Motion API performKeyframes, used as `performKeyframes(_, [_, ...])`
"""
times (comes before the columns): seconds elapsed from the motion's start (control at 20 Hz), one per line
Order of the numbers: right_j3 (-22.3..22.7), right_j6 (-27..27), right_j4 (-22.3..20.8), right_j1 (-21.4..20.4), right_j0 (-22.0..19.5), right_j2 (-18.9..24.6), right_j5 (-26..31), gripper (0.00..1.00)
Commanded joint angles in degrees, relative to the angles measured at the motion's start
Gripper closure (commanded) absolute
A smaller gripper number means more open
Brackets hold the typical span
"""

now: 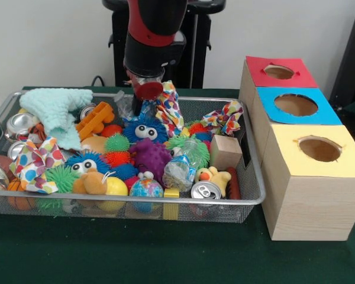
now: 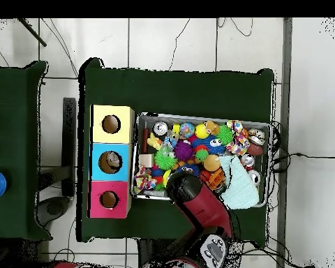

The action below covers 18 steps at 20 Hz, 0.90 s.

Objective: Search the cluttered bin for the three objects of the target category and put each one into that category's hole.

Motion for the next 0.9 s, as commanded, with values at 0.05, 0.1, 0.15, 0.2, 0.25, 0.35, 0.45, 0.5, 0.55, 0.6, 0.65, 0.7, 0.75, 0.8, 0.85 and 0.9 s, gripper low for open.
performKeyframes(0.05, [-3.2, 12.9, -2.0, 3.6, 2.0, 4.3, 10.1, 1.00])
performKeyframes(0.1, [-3.3, 13.0, -2.0, 3.8, 2.2, 4.0, 10.2, 1.00])
performKeyframes(0.15, [-3.2, 13.1, -1.8, 3.7, 2.3, 4.0, 9.9, 1.00])
performKeyframes(0.2, [-3.1, 13.3, -1.6, 3.8, 2.4, 3.9, 9.8, 1.00])
performKeyframes(0.25, [-3.1, 14.2, -1.1, 3.9, 2.7, 3.7, 9.7, 1.00])
performKeyframes(0.35, [-2.3, 13.9, -0.2, 3.6, 2.2, 4.1, 7.5, 1.00])
performKeyframes(0.45, [-1.1, 11.9, -0.2, 2.5, 1.3, 5.4, 4.7, 1.00])
performKeyframes(0.5, [-0.5, 10.8, -0.3, 2.1, 0.7, 6.4, 3.4, 1.00])
performKeyframes(0.55, [0.4, 9.8, -0.2, 1.5, 0.2, 7.7, 1.7, 1.00])
performKeyframes(0.6, [1.4, 9.0, -0.2, 1.2, -0.6, 9.1, -0.4, 1.00])
performKeyframes(0.65, [2.3, 8.4, -0.2, 1.1, -1.3, 10.4, -2.8, 1.00])
performKeyframes(0.7, [3.0, 7.9, -0.4, 1.2, -2.1, 11.6, -5.4, 1.00])
performKeyframes(0.75, [3.6, 7.9, -0.8, 1.0, -2.6, 12.5, -8.0, 1.00])
performKeyframes(0.8, [4.1, 7.1, -1.9, 0.7, -3.7, 13.5, -10.4, 1.00])
performKeyframes(0.85, [4.5, 6.4, -2.7, 0.4, -4.8, 14.6, -11.5, 1.00])
performKeyframes(0.9, [5.0, 6.2, -3.6, 0.1, -5.4, 15.1, -13.0, 1.00])
